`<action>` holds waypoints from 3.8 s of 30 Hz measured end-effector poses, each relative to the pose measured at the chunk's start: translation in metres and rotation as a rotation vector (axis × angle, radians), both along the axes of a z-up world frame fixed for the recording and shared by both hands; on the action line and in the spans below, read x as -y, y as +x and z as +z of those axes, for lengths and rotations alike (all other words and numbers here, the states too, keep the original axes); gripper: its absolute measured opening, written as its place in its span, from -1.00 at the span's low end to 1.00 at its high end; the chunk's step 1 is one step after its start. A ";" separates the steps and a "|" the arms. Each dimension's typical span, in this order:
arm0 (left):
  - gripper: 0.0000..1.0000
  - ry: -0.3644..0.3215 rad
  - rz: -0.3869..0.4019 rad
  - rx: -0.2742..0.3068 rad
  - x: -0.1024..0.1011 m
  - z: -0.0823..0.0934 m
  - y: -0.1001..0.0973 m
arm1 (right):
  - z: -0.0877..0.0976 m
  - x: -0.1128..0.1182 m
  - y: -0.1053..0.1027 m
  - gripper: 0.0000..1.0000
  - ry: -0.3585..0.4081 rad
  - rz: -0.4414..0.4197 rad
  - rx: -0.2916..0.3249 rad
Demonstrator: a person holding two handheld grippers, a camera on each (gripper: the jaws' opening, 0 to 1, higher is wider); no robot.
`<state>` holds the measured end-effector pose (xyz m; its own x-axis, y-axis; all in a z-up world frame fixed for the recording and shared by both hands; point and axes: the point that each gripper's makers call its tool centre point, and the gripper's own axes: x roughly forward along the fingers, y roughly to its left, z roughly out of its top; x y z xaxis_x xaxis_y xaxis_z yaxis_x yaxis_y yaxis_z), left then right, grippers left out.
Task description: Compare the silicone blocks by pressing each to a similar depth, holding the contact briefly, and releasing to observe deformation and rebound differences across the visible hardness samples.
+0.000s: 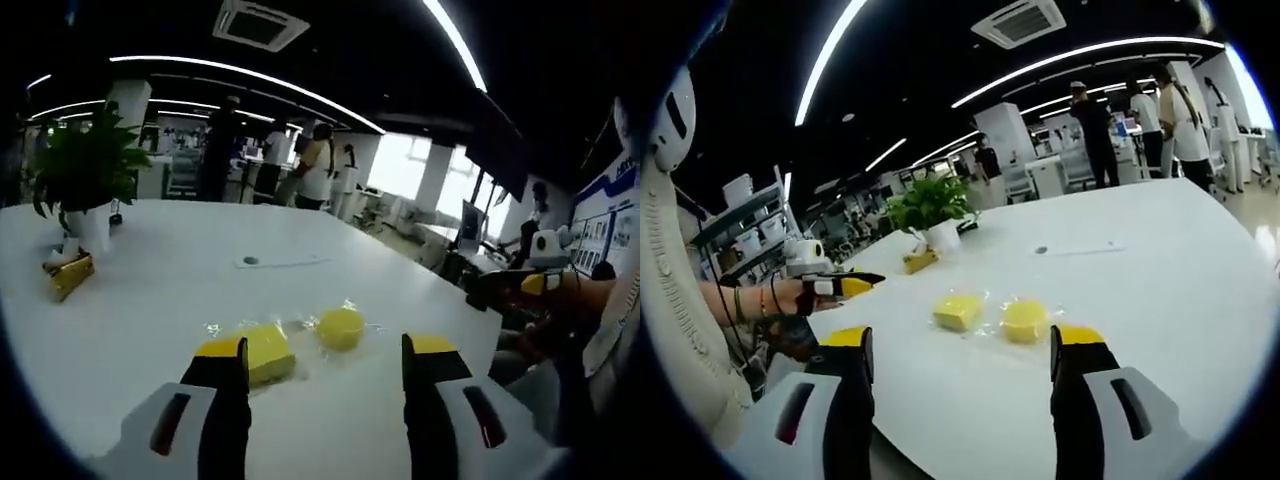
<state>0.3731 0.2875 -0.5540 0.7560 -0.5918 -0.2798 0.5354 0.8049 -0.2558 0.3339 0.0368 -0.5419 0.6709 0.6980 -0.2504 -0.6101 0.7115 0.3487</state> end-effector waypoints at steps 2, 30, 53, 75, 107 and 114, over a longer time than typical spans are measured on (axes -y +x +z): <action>0.32 0.018 -0.014 0.054 0.005 0.011 -0.007 | 0.001 0.003 -0.003 0.38 -0.001 0.002 0.011; 0.63 0.169 0.039 0.079 -0.015 0.025 -0.066 | -0.004 0.046 -0.034 0.56 -0.027 -0.006 0.018; 0.54 -0.323 0.145 -0.246 0.018 0.025 0.006 | -0.020 0.057 -0.020 0.49 -0.005 -0.028 -0.041; 0.63 -0.567 0.162 -0.578 0.083 -0.030 0.115 | -0.042 0.087 0.004 0.44 0.010 -0.103 -0.097; 0.63 -0.692 0.357 -0.925 0.123 -0.141 0.179 | -0.063 0.113 0.025 0.40 0.066 -0.224 -0.160; 0.53 -0.696 0.358 -0.946 0.134 -0.148 0.183 | -0.066 0.115 0.030 0.37 0.047 -0.218 -0.162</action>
